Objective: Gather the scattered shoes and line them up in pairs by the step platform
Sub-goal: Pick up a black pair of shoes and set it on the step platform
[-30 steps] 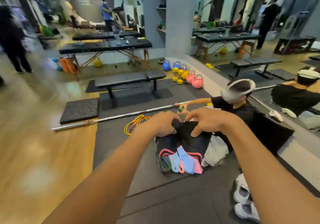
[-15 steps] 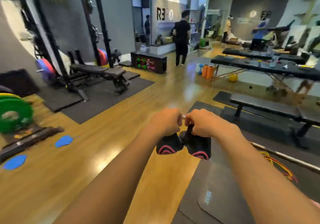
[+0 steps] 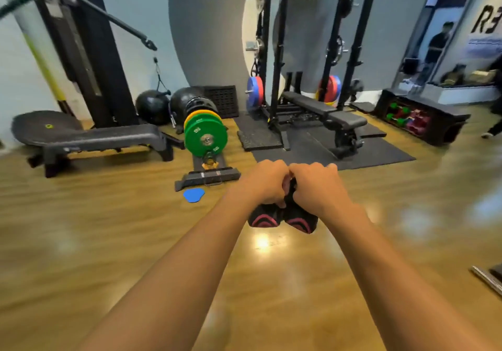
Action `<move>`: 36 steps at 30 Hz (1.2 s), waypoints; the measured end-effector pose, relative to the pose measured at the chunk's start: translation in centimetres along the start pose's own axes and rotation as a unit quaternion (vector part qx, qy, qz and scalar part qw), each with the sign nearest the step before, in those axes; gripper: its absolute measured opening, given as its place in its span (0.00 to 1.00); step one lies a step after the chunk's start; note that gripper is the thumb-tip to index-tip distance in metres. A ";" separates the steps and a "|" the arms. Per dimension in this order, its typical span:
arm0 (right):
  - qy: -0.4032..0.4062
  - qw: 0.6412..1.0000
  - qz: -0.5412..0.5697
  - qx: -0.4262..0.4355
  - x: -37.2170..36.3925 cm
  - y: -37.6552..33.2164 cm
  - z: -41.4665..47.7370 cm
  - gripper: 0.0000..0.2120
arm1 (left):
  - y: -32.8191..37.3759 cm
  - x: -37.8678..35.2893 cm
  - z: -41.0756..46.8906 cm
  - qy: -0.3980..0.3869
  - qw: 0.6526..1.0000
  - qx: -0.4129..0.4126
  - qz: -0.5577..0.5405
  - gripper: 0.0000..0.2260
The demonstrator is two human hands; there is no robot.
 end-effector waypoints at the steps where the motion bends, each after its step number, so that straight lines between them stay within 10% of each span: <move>1: -0.004 0.999 0.026 0.025 -0.9 -1.6 2.9 0.05 | -3.0 1.3 1.0 0.015 1.000 0.024 0.002 0.13; 11: 0.002 0.968 0.094 0.231 -4.3 -22.9 28.1 0.12 | -31.0 15.9 3.6 0.150 0.959 0.240 0.015 0.12; 24: 0.112 0.934 0.123 0.317 -7.4 -48.6 56.2 0.11 | -66.2 33.8 9.4 0.195 0.931 0.308 0.033 0.08; 36: -0.064 0.911 0.152 0.379 -18.3 -73.4 84.9 0.12 | -98.9 45.9 16.5 0.163 0.907 0.389 0.013 0.08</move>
Point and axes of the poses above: each hand's wrist, its own z-axis towards the middle knuckle, its own x-axis out of the back of the hand, y = z × x, the point moved 10 cm from there along z, towards the middle knuckle, and after that the axes turned 7 degrees about -z, right-handed, at the moved point
